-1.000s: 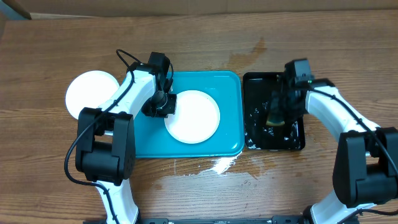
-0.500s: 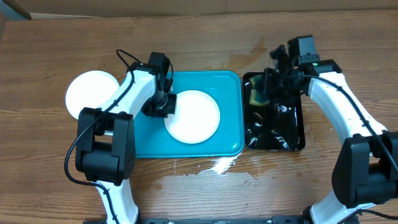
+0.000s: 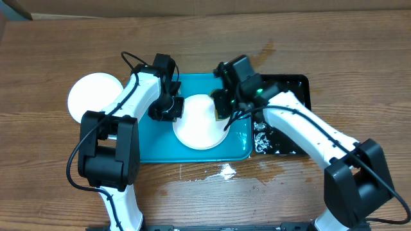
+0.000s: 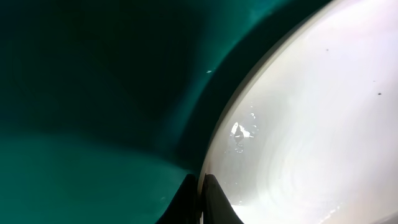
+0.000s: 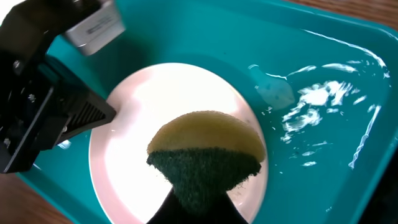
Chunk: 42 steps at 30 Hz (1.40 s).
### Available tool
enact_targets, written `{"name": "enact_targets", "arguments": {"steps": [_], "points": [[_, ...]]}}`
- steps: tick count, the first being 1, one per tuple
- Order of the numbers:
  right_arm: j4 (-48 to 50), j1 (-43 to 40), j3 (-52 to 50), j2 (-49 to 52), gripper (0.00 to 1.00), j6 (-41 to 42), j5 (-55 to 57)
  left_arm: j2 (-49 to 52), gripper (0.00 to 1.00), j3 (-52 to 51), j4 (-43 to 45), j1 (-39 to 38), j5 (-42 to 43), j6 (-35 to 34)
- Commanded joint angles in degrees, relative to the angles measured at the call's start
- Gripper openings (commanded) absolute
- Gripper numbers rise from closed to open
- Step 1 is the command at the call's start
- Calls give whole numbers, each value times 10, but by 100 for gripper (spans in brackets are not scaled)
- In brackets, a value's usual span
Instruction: Clean dirty plates on tray and stack at the side
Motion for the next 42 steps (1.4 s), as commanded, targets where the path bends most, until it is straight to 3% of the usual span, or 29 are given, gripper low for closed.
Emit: {"name": "enact_targets", "arguments": {"steps": [1, 24, 42], "points": [[14, 12, 13, -4, 4, -23, 74, 11, 4, -1, 0, -3, 29, 27], [158, 13, 10, 42, 4, -209, 83, 11, 4, -1, -2, -6, 29, 33], [185, -8, 10, 67, 4, -219, 112, 11, 4, -1, -2, -6, 27, 35]]}}
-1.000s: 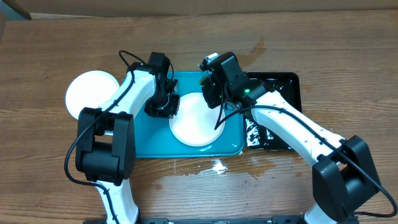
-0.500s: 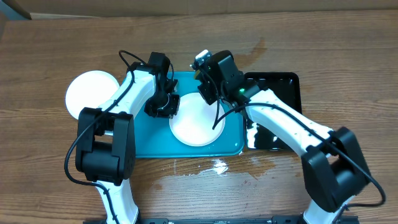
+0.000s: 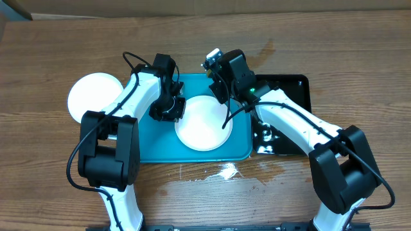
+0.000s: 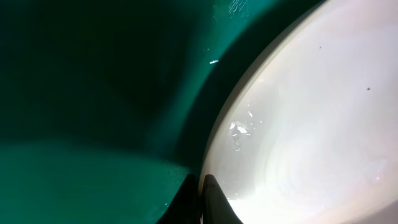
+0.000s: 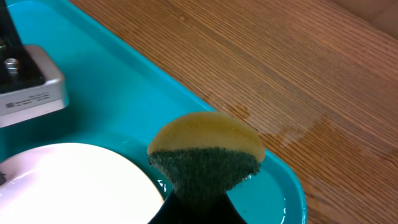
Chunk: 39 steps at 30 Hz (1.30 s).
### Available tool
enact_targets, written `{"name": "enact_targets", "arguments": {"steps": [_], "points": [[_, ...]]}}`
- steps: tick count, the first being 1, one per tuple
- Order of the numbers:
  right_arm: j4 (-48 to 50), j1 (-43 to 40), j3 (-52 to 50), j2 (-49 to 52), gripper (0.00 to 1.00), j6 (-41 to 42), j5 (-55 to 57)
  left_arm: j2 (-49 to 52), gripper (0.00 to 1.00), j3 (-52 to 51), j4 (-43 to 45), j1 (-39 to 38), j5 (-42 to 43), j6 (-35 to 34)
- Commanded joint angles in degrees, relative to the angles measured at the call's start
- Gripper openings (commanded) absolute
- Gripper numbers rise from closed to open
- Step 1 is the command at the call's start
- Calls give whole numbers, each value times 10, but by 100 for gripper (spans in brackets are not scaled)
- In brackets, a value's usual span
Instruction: Clean dirty plates on tray and stack at the side
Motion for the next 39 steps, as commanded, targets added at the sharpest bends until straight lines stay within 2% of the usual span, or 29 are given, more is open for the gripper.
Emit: {"name": "enact_targets", "arguments": {"steps": [1, 12, 18, 24, 35, 39], "points": [[3, -1, 10, 12, 4, -4, 4, 11, 4, -1, -2, -5, 7, 15], [-13, -2, 10, 16, 4, -8, 15, 11, 4, -1, -2, -5, 0, 15], [-16, -2, 10, 11, 4, -17, 26, 10, 4, -1, -6, -5, -30, 15], [-32, -2, 12, -30, 4, 35, 26, 10, 4, 15, -30, -5, -41, 15], [-164, -24, 12, -82, 4, 149, -5, 10, 4, 107, -113, -5, -37, 15], [-197, -68, 12, -117, 14, 194, -53, 10, 4, 119, -121, -5, -37, 14]]}}
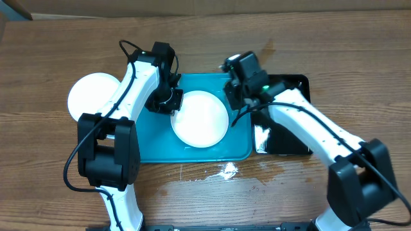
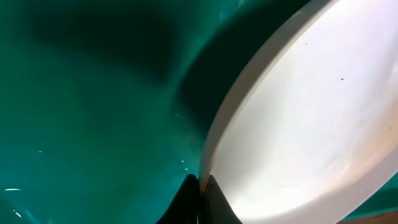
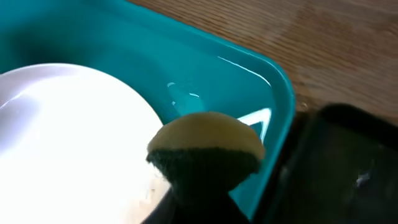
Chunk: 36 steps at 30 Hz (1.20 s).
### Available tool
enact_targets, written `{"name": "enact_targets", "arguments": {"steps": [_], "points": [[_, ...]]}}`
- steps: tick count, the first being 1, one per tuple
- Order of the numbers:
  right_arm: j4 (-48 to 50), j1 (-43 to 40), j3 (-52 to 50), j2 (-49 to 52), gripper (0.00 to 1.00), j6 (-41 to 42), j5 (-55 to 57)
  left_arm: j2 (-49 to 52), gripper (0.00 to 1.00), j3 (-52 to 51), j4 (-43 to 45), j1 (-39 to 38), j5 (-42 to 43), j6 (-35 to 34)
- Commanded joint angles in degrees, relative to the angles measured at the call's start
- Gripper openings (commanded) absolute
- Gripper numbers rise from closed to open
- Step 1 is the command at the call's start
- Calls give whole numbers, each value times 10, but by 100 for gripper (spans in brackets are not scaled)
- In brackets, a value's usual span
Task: Clean dirty plates on tray and stack at the side
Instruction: 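Set the sponge down in the black tray and open the right gripper, then lift the white plate off the teal tray with the left gripper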
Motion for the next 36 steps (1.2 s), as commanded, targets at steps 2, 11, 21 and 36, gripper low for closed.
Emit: {"name": "enact_targets", "arguments": {"steps": [2, 11, 21, 36], "points": [[-30, -65, 12, -64, 18, 68, -55, 8, 4, 20, -5, -5, -3, 12], [-144, -202, 11, -76, 26, 84, -79, 8, 4, 68, -17, -5, 24, -10], [-169, -275, 10, -76, 38, 82, -78, 8, 4, 201, -88, -19, -102, -58], [-192, -275, 10, -76, 100, 82, -79, 8, 4, 226, -54, -186, -435, -128]]}}
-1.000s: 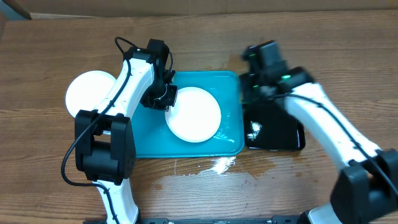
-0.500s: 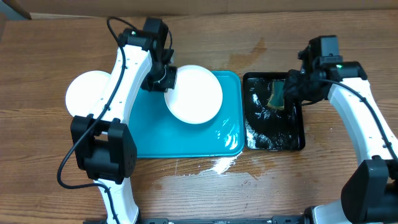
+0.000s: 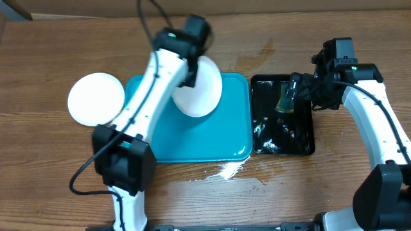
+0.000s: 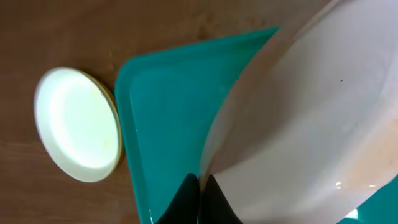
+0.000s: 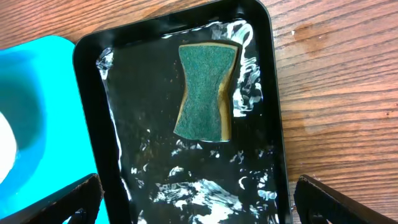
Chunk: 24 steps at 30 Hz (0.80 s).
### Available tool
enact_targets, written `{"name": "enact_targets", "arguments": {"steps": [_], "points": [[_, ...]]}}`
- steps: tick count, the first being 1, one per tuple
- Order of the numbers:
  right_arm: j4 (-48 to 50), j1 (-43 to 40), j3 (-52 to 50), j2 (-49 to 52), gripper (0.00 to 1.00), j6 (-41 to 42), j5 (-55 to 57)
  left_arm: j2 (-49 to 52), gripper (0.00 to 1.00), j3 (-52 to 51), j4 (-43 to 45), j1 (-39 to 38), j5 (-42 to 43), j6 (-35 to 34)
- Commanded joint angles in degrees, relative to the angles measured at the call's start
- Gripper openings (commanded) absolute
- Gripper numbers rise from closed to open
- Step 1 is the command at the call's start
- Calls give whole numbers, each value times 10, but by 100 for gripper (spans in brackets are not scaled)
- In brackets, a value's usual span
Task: Clean dirty plates on tray and stack at the side
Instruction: 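Lift the white plate off the teal tray with the left gripper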
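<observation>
My left gripper (image 4: 199,184) is shut on the rim of a white plate (image 4: 311,118), which it holds tilted, high above the far part of the teal tray (image 3: 192,144). Overhead, the plate (image 3: 202,90) hangs below the left gripper (image 3: 191,76). A clean white plate (image 3: 96,99) lies on the table left of the tray and also shows in the left wrist view (image 4: 78,124). The green and yellow sponge (image 5: 205,93) lies in the black tray (image 5: 87,124). My right gripper (image 5: 199,205) stands wide open above it, holding nothing.
The black tray (image 3: 308,144) holds soapy water and sits against the teal tray's right side. A small puddle (image 3: 225,171) lies on the wooden table in front of the teal tray. The teal tray (image 4: 161,124) holds no other plate.
The left gripper has gone up with the plate, now well above the tray. The right gripper has moved over the black tray and opened; the sponge now lies in that tray.
First the left gripper gripped the plate's rim in the teal tray while the right held the sponge on the plate. Then the sponge was off the plate by the tray's far edge, then near the black tray. Now the plate is raised and the sponge is released.
</observation>
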Motion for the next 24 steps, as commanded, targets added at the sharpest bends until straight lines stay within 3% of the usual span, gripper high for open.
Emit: {"name": "enact_targets", "arguments": {"steps": [1, 7, 14, 18, 24], "points": [[1, 2, 10, -12, 100, 0, -3, 1, 4, 14, 16, -62, -143, -21], [1, 2, 10, -12, 100, 0, -3, 1, 4, 14, 22, -166, -381, -46], [1, 2, 10, -12, 100, 0, -3, 1, 4, 14, 21, -224, -512, -48], [1, 2, 10, -12, 100, 0, -3, 1, 4, 14, 12, -242, -564, -50], [1, 2, 10, -12, 100, 0, -3, 1, 4, 14, -5, -249, -571, -78]]}}
